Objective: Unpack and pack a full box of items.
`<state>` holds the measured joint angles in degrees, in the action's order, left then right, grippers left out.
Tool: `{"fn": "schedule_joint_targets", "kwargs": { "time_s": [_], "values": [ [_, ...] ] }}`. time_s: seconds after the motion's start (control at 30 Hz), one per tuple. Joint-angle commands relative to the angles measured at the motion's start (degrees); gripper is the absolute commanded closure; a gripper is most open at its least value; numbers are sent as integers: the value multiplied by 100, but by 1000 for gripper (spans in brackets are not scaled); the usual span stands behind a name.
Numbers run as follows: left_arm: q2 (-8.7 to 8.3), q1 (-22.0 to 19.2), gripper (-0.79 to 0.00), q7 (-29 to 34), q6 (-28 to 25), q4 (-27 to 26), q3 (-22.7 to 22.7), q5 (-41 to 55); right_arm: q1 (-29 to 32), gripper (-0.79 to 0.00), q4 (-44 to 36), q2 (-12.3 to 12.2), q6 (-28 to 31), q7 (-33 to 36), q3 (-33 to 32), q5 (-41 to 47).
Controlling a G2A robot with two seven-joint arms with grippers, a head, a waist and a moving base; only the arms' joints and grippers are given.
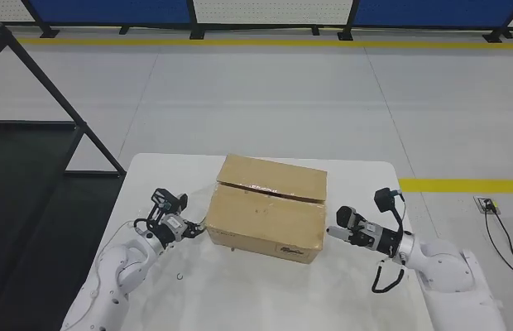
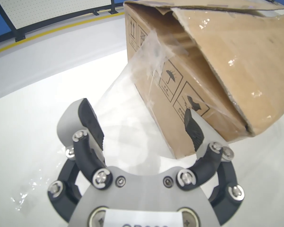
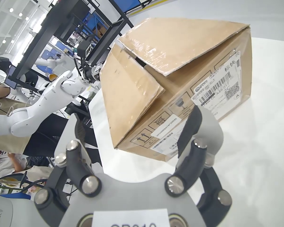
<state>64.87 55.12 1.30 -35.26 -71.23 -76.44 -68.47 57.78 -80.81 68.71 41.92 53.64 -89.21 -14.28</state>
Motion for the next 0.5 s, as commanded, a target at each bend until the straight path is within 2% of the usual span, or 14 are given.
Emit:
{"fn": "schedule_joint_targets", "kwargs": {
  "time_s": [0.0,0.2,0.3,0.47],
  "values": [
    [-6,64,-785,12,-20,-89,9,-6,0,-785,0,0,0,1,0,1],
    [-23,194,-785,29,-38,-275,27,-67,32,-785,-9,3,-87,-108,14,62],
    [-32,247,-785,10,-32,-322,21,-92,-29,-785,81,-12,-208,-146,63,440],
    [-52,315,-785,-8,-61,-382,-25,-78,-343,-785,424,-62,-291,265,159,1166]
  ]
}}
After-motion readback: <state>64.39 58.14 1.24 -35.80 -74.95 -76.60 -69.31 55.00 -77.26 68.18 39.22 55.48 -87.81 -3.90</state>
